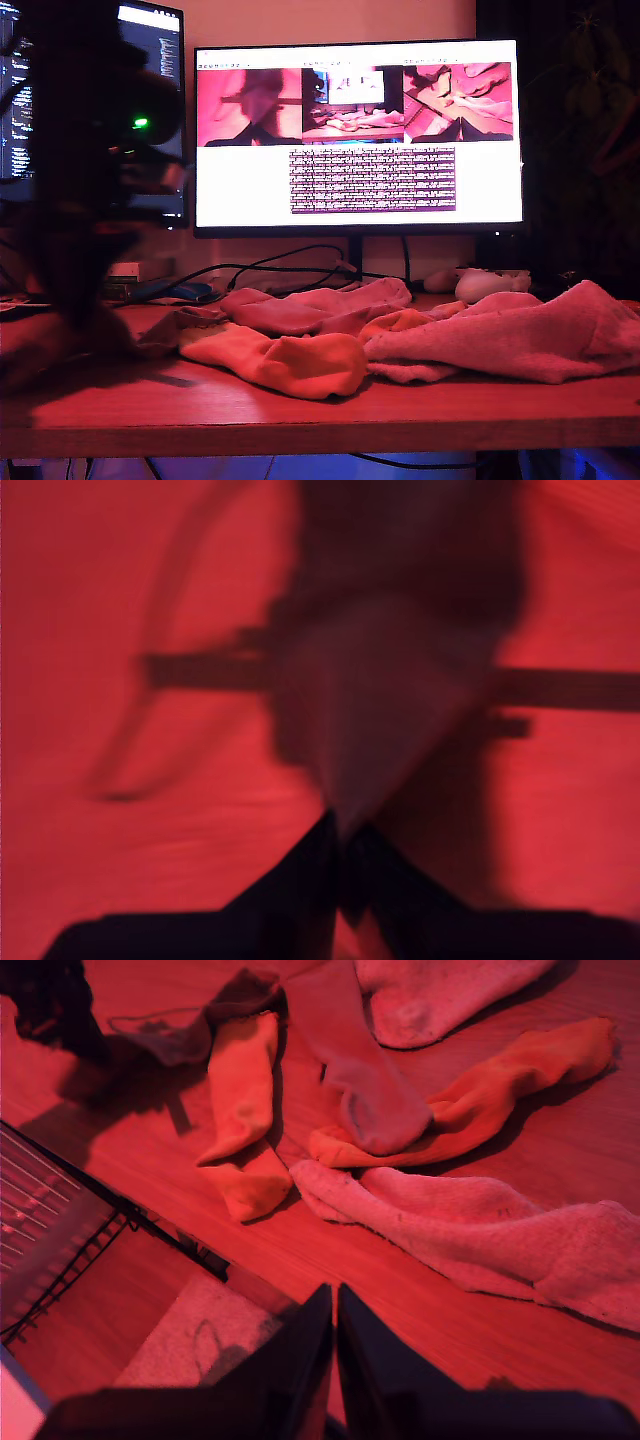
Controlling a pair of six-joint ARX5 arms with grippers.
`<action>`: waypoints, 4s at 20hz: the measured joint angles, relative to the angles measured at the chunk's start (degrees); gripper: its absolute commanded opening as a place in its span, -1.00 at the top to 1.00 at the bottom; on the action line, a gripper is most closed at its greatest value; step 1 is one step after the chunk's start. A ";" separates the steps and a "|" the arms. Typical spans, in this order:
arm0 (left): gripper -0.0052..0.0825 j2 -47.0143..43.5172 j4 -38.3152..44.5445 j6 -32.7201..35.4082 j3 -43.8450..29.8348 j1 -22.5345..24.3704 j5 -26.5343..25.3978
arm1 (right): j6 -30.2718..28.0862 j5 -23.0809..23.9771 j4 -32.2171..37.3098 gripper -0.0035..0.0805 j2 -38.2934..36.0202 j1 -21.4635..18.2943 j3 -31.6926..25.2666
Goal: Pair up the socks based on colour and pattern, by placing them on top of one another
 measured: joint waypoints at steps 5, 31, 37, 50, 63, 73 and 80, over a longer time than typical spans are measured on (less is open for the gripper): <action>-0.05 0.02 0.17 0.72 0.00 0.20 5.53 | -0.02 0.00 0.00 0.94 -0.02 0.00 0.00; 0.93 0.98 34.16 6.12 -10.93 7.54 18.60 | 1.49 -0.22 16.15 0.94 3.50 -0.02 0.07; 0.93 1.14 41.90 6.08 -12.59 7.58 15.65 | 1.49 -0.22 16.13 0.94 5.73 -0.02 0.07; 0.93 3.61 43.67 -1.14 -11.65 9.66 7.87 | 1.46 -0.22 16.59 0.94 5.75 -0.02 0.07; 0.93 -6.34 37.90 -0.04 -13.62 8.70 18.03 | 0.15 -0.20 16.59 0.94 5.75 -0.02 0.07; 0.93 -15.56 32.85 16.22 -13.60 6.34 22.10 | 0.07 -1.95 16.52 0.94 5.75 0.00 0.07; 0.93 -15.72 30.05 32.74 -13.60 -1.92 26.25 | -1.55 -3.41 15.98 0.94 5.75 -0.02 0.07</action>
